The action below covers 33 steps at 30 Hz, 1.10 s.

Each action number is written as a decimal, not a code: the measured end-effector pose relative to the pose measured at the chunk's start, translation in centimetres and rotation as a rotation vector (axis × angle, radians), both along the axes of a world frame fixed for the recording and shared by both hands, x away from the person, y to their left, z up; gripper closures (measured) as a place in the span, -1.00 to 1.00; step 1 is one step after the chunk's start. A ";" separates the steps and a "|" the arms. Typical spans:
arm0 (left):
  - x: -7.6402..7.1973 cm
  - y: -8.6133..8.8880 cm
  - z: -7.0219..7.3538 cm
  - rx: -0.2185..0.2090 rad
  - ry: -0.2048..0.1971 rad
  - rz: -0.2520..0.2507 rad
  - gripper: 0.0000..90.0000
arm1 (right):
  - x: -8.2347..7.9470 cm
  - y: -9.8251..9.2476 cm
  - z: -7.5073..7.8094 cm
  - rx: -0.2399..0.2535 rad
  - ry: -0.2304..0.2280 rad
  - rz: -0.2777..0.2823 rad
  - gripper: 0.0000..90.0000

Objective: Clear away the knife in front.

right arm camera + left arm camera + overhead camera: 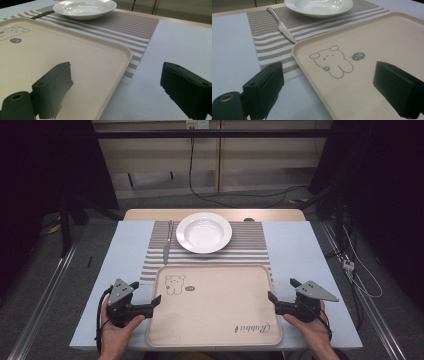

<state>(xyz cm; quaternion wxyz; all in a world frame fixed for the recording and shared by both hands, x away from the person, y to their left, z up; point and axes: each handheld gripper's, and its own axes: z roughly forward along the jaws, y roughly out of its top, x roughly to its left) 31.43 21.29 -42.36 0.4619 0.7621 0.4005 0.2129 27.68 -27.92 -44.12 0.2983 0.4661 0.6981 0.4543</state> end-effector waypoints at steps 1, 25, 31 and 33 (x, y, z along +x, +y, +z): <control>0.1 0.0 0.0 0.002 0.001 0.002 -0.79 | 0.0 0.0 0.0 0.001 0.000 0.001 -0.76; 4.3 -1.3 1.3 0.050 -0.022 -0.006 -0.82 | 0.2 -0.2 -0.1 0.015 0.008 0.007 -0.78; 6.7 -0.8 2.3 0.043 -0.014 0.047 -0.85 | 0.4 -0.1 -0.2 0.015 0.009 0.007 -0.79; 7.2 -0.7 2.5 0.040 -0.010 0.059 -0.85 | 0.5 -0.2 -0.2 0.016 0.013 0.006 -0.81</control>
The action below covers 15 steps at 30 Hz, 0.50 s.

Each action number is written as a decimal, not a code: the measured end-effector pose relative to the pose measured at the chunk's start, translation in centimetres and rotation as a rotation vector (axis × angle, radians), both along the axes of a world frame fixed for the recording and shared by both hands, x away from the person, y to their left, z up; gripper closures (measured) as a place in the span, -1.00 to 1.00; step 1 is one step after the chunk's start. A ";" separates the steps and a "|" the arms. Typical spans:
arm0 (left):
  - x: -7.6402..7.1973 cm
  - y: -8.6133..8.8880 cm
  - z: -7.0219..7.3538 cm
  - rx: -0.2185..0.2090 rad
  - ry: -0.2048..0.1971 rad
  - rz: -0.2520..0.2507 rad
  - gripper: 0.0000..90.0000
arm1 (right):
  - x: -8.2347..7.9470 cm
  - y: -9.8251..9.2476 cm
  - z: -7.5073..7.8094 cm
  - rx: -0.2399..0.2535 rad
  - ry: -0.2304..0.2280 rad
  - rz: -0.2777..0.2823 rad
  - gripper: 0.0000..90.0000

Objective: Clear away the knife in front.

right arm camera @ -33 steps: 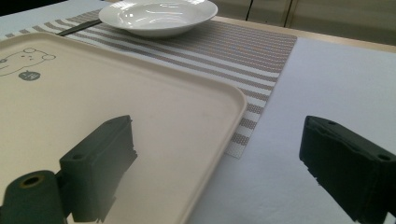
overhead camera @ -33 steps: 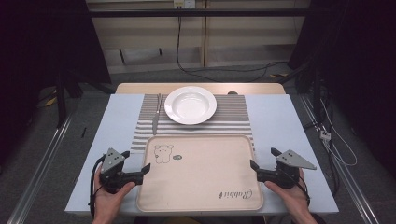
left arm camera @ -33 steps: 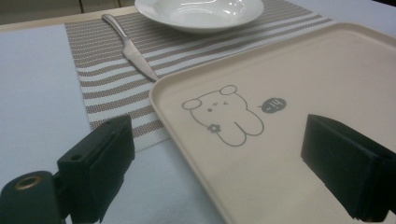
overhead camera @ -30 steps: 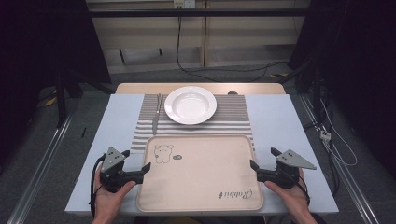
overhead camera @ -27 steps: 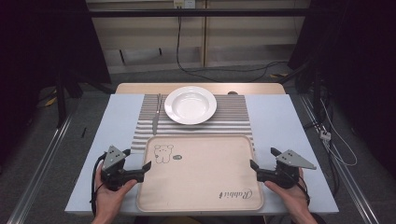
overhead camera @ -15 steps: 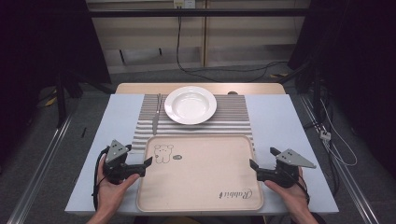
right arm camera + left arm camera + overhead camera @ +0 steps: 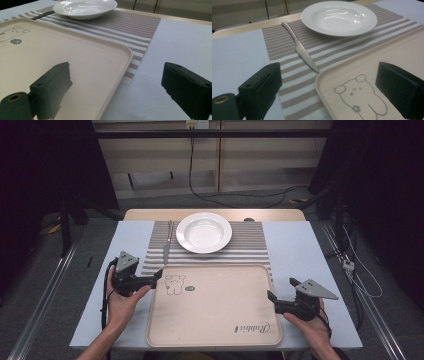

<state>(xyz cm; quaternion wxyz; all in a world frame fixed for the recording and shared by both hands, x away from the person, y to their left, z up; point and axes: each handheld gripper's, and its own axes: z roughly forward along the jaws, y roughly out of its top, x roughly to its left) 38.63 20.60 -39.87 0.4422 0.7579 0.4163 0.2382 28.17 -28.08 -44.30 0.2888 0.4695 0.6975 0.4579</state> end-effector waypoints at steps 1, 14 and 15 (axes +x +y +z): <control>0.3 0.0 0.0 -0.004 -0.002 0.001 -0.85 | 0.0 0.0 0.0 0.001 0.000 -0.002 -0.82; 4.7 -1.2 -0.4 0.003 0.046 -0.006 -0.84 | 0.4 -0.2 -0.1 0.014 0.014 -0.011 -0.83; 5.1 -1.3 -0.6 0.008 0.056 -0.012 -0.84 | 0.5 -0.3 -0.1 0.011 0.013 -0.010 -0.83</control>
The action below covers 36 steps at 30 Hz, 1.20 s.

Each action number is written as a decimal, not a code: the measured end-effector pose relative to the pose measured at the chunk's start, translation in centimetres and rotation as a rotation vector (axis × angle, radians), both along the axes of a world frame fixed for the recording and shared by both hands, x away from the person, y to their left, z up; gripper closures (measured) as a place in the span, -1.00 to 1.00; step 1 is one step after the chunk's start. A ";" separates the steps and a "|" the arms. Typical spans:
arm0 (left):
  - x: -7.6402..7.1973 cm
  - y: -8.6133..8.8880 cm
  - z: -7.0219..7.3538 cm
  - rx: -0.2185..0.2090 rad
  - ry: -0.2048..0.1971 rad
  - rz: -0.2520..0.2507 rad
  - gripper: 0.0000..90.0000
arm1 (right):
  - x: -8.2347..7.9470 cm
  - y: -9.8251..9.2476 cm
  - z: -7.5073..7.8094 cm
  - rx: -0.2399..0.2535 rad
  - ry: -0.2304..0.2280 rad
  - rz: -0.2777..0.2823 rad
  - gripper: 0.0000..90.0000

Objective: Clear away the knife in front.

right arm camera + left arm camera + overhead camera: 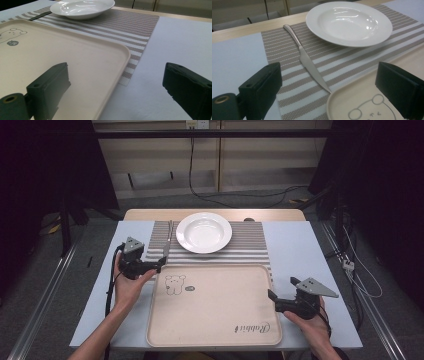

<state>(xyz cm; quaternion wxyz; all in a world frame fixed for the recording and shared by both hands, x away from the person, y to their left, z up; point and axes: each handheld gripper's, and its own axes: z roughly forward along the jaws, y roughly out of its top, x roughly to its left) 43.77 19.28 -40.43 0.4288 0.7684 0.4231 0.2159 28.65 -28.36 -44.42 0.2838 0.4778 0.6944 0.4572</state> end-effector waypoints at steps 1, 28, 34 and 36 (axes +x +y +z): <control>0.4 -0.1 -0.1 0.008 0.012 -0.001 -0.84 | 0.0 0.0 0.0 0.002 0.000 -0.003 -0.83; 9.5 -3.5 -0.4 0.124 0.095 0.062 -0.70 | 0.2 0.2 -0.1 -0.001 0.022 0.019 -0.84; 11.6 -3.3 -1.0 0.143 0.132 0.094 -0.67 | 0.0 0.4 0.0 -0.002 0.020 0.022 -0.84; 12.4 -3.2 -1.3 0.140 0.123 0.096 -0.62 | 0.1 0.4 0.0 -0.002 0.020 0.027 -0.84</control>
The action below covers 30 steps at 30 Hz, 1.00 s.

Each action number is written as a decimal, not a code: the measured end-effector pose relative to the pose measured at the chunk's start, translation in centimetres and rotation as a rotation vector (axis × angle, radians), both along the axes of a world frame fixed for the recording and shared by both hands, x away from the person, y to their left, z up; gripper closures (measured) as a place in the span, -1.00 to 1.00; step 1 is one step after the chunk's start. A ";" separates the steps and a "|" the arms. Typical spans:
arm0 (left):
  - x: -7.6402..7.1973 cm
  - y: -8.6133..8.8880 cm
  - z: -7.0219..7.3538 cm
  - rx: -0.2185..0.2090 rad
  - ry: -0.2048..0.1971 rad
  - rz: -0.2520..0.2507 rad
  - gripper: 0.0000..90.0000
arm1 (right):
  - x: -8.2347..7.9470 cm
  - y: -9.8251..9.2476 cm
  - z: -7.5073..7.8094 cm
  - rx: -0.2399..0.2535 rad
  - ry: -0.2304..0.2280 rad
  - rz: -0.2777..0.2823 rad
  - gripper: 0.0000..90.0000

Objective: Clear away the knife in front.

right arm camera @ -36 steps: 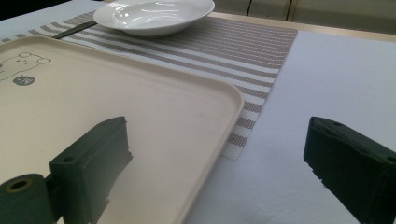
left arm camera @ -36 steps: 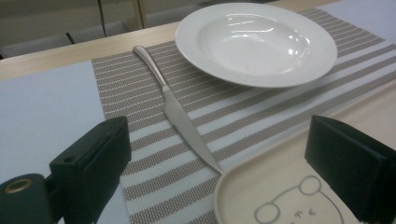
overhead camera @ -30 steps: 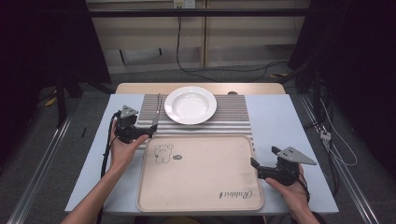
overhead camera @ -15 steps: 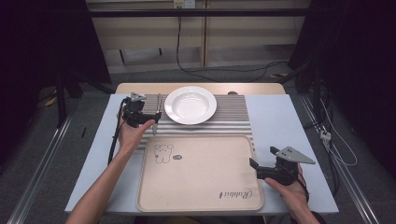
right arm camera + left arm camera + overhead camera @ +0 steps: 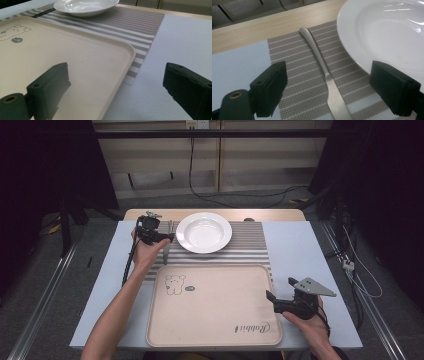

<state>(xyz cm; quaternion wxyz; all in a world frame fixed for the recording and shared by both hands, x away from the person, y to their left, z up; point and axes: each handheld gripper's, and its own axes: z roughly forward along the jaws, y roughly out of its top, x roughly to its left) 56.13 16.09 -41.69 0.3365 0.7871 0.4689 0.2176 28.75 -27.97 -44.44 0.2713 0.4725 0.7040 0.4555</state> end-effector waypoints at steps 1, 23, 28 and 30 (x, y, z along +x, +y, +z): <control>0.3 0.1 -0.1 -0.004 0.003 0.003 -0.57 | 0.1 0.1 -0.1 0.000 0.002 0.002 -0.84; 4.6 -1.5 -2.3 0.049 0.154 0.033 0.13 | 0.1 0.0 -0.3 0.002 0.023 0.025 -0.82; 4.8 -1.5 -3.0 0.050 0.168 0.026 0.35 | 0.1 -0.1 -0.3 0.004 0.023 0.022 -0.83; 4.9 -1.5 -3.0 0.037 0.184 0.025 0.43 | 0.1 -0.1 -0.3 0.000 0.024 0.021 -0.82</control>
